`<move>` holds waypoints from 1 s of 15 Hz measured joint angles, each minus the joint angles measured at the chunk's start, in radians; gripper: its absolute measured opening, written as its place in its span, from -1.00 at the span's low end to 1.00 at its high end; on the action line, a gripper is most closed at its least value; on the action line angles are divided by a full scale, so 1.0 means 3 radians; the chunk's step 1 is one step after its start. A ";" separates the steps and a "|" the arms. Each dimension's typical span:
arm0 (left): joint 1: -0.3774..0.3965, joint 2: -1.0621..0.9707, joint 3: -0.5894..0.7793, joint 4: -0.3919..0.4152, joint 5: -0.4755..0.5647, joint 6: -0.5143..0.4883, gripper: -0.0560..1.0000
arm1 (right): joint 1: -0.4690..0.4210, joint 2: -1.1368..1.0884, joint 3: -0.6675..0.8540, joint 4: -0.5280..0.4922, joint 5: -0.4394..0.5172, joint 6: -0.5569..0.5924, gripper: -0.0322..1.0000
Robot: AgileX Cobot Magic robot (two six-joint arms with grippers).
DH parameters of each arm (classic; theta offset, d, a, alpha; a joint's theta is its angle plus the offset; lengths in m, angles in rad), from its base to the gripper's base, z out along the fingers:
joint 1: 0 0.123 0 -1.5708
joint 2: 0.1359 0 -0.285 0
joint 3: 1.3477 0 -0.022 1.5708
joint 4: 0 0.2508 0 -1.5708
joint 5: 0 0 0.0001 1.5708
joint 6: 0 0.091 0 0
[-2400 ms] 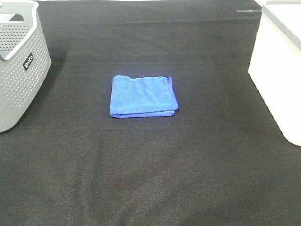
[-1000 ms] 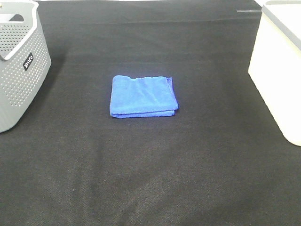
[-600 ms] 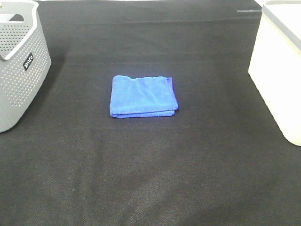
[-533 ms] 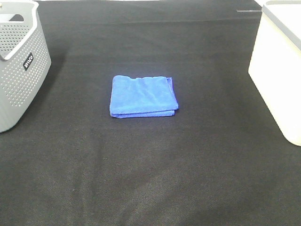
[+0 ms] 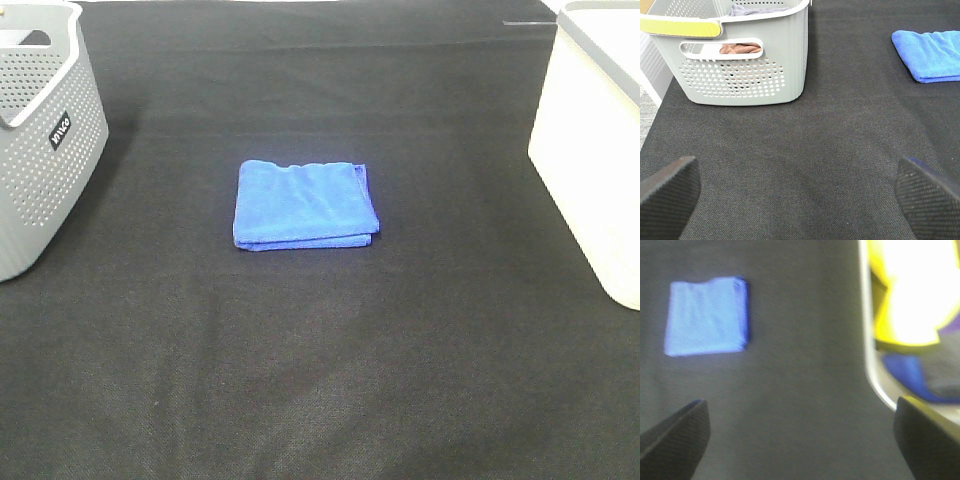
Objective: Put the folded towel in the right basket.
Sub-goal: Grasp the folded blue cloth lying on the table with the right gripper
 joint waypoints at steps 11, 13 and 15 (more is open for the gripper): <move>0.0000 0.0000 0.0000 0.0000 0.0000 0.0000 0.98 | 0.1230 0.2283 -0.1267 0.0740 -0.0307 -0.0083 0.91; 0.0000 0.0000 0.0000 0.0000 0.0000 0.0000 0.98 | 0.1230 0.2673 -0.1370 0.0823 -0.0317 -0.0147 0.91; 0.0000 0.0000 0.0000 0.0000 0.0000 0.0000 0.98 | 0.1223 0.3150 -0.1627 0.0790 -0.0387 -0.0190 0.91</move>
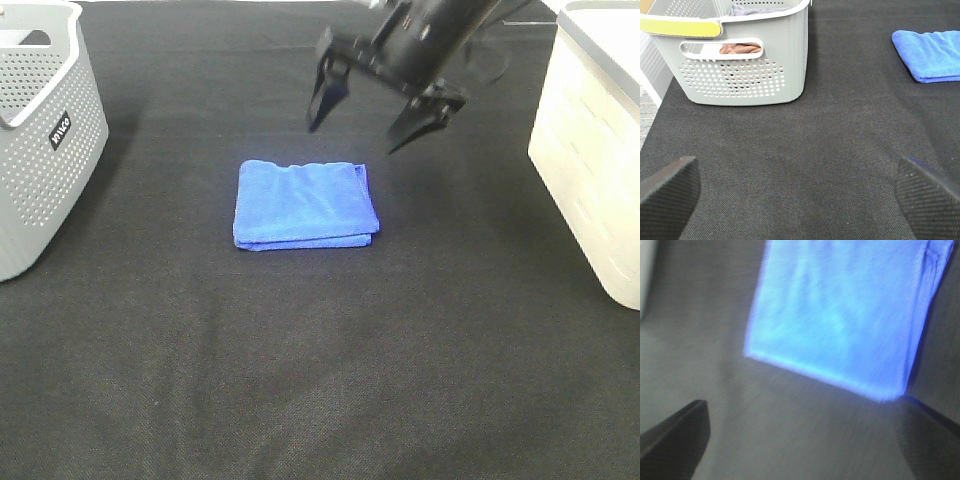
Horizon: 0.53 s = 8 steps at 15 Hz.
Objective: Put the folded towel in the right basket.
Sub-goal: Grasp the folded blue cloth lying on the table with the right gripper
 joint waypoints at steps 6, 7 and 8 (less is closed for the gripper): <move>0.0000 0.0000 0.0000 0.0000 0.0000 0.0000 0.98 | -0.0287 0.0743 -0.0543 0.0173 0.0113 -0.0003 0.91; 0.0000 0.0000 0.0000 0.0000 0.0000 0.0000 0.98 | -0.0293 0.0803 -0.0550 0.0207 0.0123 -0.0020 0.91; 0.0000 0.0000 0.0000 0.0000 0.0000 0.0000 0.98 | -0.0297 0.0863 -0.0550 0.0230 0.0130 -0.0073 0.91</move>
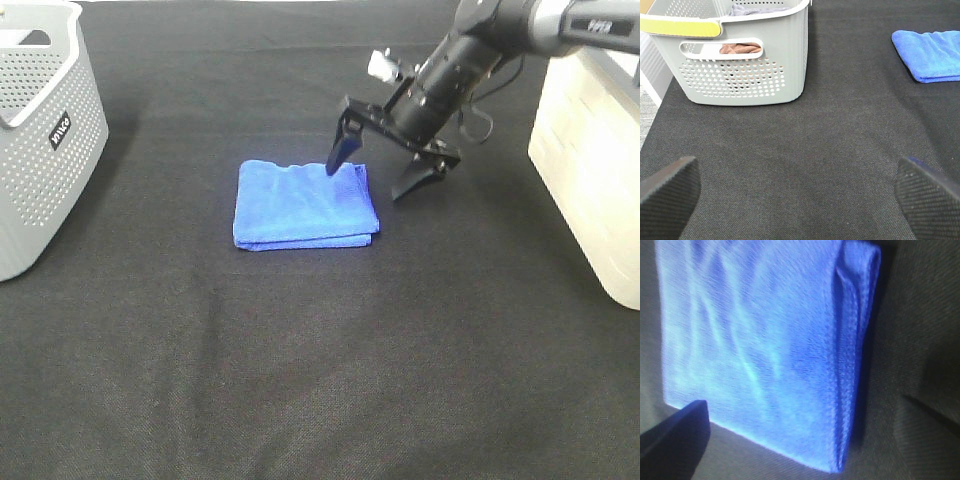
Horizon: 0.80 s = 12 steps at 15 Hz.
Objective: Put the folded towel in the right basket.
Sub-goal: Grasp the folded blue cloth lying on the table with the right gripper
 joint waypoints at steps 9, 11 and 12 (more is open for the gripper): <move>0.0000 0.0000 0.0000 0.0000 0.0000 0.0000 0.98 | -0.0117 0.0163 -0.0017 0.0070 -0.0060 -0.0107 0.91; 0.0000 0.0000 0.0000 0.0000 0.0000 0.0000 0.98 | -0.0117 0.0190 -0.0023 0.0137 -0.0090 -0.0130 0.88; 0.0000 0.0000 0.0000 0.0000 0.0000 0.0000 0.98 | -0.0117 0.0200 -0.0027 0.0203 -0.0110 -0.0163 0.88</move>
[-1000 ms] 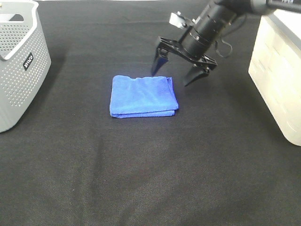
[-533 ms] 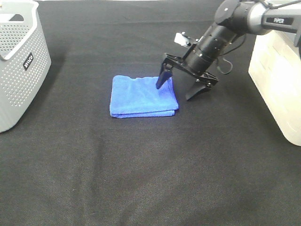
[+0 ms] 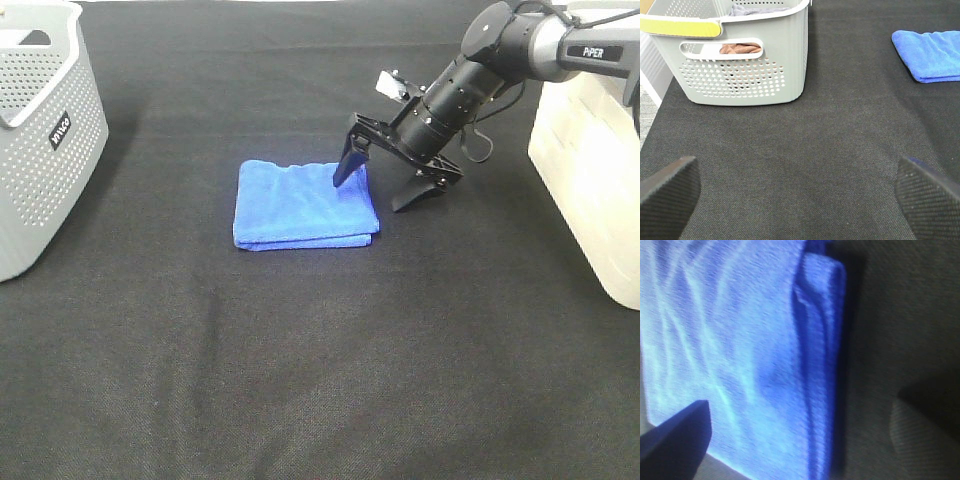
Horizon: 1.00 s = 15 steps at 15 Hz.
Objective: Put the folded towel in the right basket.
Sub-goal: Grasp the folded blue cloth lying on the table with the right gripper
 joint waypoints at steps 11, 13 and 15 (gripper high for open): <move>0.0000 0.0000 0.0000 0.0000 0.0000 0.0000 0.98 | 0.0310 0.0217 -0.0070 0.0433 -0.0187 -0.0027 0.37; 0.0000 0.0000 0.0000 0.0000 0.0000 0.0000 0.98 | 0.0310 0.0237 -0.0070 0.0413 -0.0217 -0.0027 0.04; 0.0000 0.0000 0.0000 0.0000 0.0000 0.0000 0.98 | 0.0310 0.0260 -0.0063 0.0397 -0.0240 -0.0027 -0.51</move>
